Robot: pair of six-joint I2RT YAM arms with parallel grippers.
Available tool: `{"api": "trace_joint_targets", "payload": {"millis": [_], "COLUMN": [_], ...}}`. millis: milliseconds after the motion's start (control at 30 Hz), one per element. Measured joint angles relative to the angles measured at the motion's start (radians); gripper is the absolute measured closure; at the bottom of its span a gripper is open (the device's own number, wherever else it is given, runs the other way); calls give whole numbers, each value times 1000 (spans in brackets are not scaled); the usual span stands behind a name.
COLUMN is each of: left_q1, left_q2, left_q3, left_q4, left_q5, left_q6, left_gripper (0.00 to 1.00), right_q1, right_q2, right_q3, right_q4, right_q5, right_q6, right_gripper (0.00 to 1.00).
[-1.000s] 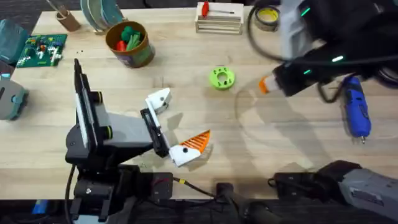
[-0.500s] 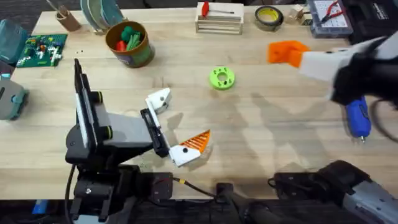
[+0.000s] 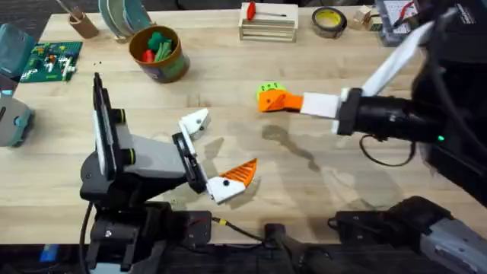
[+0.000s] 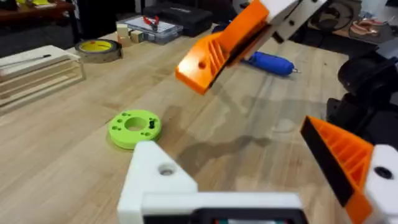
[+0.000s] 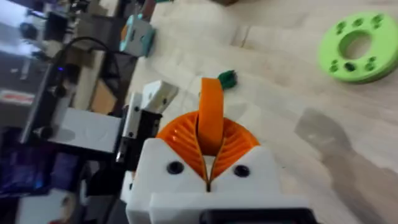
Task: Pick up the gripper from the table and insert it into the empty holder that is missing its gripper. Then pick up a screw, insert it into the mounting hole, and use the screwdriver to tighten it. Finally, clean up the table by picking up the vegetable and placing it into the bucket.
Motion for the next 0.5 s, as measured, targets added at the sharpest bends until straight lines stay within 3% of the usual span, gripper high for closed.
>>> {"api": "trace_joint_targets", "payload": {"millis": [500], "left_q1": [0], "left_q2": [0], "left_q3": [0], "left_q4": [-3], "left_q5": [20], "left_q6": [-22], "left_gripper": [8], "right_q1": [35], "right_q2": [465], "right_q3": [-1], "right_q4": [563], "right_q5": [-427], "right_q6": [315], "right_gripper": [994]}}
